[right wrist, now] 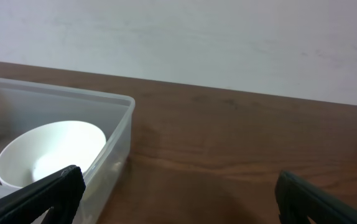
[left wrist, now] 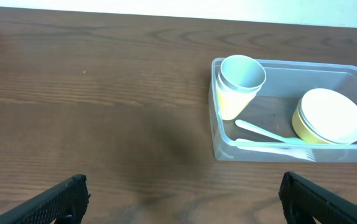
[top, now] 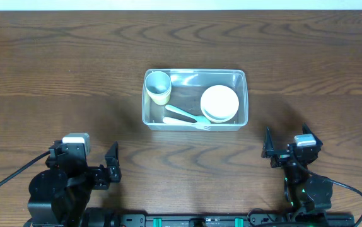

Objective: Pack container

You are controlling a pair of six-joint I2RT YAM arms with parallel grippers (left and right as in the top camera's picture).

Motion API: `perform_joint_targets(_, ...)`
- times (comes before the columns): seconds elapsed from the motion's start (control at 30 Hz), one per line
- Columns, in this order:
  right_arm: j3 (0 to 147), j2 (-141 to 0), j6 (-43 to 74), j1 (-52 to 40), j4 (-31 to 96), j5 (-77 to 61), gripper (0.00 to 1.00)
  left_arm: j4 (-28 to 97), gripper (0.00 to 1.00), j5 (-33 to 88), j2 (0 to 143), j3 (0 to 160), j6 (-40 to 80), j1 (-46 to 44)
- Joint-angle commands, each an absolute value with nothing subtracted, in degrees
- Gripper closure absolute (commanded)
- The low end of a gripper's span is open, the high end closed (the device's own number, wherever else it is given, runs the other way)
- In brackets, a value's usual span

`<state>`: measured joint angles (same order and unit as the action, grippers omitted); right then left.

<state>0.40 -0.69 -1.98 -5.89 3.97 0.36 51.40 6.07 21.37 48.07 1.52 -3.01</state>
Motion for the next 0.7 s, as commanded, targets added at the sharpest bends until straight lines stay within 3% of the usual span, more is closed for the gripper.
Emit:
perform_joint_targets(0.0,0.32,-0.32,-2.37,-5.63,4.25,-0.3,0.01,52.14,0.02,6.66,20.95,47.62,1.76,-2.76)
perform_joint_targets(0.2,0.32,-0.32,-2.37,-5.63,4.25,-0.3,0.01,56.36,0.02,5.65,14.59,45.06,1.19,-2.76)
perform_joint_targets(0.33,0.32,-0.32,-2.37,-5.63,4.25,-0.3,0.01,51.88,0.02,5.56,4.97,37.04,1.13,-2.81)
perform_joint_targets(0.67,0.32,-0.32,-2.37,-5.63,4.25,-0.3,0.01,12.53,0.02,5.58,0.12,11.84,0.93,-2.81)
